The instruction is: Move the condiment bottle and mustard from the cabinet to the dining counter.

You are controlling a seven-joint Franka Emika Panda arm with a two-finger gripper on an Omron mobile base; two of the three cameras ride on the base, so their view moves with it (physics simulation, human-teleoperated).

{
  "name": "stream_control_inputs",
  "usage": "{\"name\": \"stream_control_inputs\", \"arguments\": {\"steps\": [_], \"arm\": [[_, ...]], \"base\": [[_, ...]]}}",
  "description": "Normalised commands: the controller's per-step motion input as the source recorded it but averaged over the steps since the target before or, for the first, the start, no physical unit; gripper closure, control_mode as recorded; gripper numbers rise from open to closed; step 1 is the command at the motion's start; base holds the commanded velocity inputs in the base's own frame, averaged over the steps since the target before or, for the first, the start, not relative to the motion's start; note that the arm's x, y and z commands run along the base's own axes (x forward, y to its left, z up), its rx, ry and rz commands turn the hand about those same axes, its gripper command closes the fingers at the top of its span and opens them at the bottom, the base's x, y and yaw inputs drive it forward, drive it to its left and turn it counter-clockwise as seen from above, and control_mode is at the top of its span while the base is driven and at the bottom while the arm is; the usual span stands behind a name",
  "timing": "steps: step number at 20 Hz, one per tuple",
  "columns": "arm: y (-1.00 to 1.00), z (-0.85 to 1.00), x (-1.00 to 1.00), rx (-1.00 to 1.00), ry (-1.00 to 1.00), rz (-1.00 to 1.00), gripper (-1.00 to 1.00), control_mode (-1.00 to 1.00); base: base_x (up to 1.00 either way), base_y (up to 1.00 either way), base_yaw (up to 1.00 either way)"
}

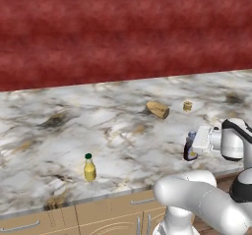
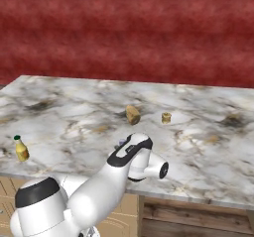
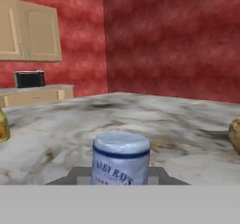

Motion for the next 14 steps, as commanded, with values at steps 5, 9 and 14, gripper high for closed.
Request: {"name": "stream_control_inputs", "arguments": {"steps": [5, 9, 14], "arm": [[0.00, -0.09, 0.00, 0.00, 0.00, 0.00, -1.00, -1.00], [-0.01, -0.02, 0.00, 0.00, 0.00, 0.00, -1.00, -1.00], [-0.05, 0.00, 0.00, 0.00, 0.00, 0.00, -1.00, -1.00]], "base": [[0.00, 0.00, 0.00], [0.00, 0.00, 0.00], [0.00, 0.00, 0.00]]}}
